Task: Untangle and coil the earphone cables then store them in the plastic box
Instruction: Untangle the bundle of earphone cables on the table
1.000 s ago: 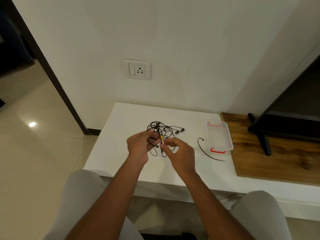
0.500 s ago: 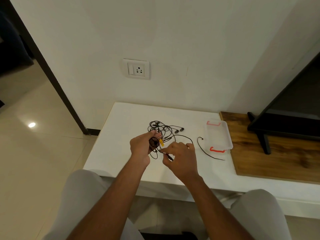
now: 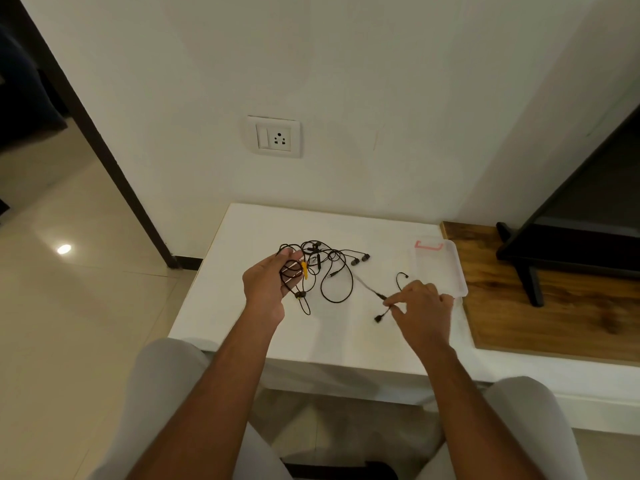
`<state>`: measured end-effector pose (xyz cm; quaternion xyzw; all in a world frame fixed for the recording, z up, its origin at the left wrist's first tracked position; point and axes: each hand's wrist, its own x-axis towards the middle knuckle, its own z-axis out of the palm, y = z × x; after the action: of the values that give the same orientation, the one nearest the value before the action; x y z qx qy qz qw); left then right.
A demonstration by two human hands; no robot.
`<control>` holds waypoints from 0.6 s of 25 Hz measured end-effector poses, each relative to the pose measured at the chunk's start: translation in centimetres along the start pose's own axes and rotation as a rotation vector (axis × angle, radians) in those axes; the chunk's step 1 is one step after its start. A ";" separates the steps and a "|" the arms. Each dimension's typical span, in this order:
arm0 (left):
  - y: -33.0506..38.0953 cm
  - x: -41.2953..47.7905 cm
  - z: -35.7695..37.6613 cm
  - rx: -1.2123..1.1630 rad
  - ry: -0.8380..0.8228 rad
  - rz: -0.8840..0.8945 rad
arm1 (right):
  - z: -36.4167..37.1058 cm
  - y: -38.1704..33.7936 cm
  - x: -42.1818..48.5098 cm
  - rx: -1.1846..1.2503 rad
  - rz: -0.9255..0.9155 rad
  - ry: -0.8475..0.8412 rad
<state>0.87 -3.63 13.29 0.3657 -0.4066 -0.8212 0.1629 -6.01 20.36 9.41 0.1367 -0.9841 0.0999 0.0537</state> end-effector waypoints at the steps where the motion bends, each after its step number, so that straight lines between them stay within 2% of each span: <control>1: 0.1 0.1 -0.2 0.023 0.003 0.010 | -0.1 0.4 0.0 -0.027 0.047 -0.022; 5: 0.2 0.5 -0.9 0.110 -0.005 0.032 | 0.1 1.3 -0.2 -0.164 0.163 -0.134; 7: 0.3 0.6 -1.1 0.166 -0.012 0.040 | 0.5 1.0 -0.4 -0.146 0.159 -0.142; 10: 0.6 0.4 -1.0 0.231 -0.080 0.068 | 1.2 -1.9 -0.5 0.244 -0.007 -0.052; 12: 0.9 0.1 -1.0 0.289 -0.189 0.112 | 1.3 -5.2 -0.2 0.433 -0.135 -0.055; 15: 1.6 -0.3 -1.3 0.343 -0.365 0.206 | 2.1 -8.7 1.0 0.297 -0.239 -0.176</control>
<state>1.98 -5.15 14.18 0.1906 -0.5976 -0.7716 0.1054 -4.72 11.45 9.09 0.2670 -0.9363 0.2243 -0.0418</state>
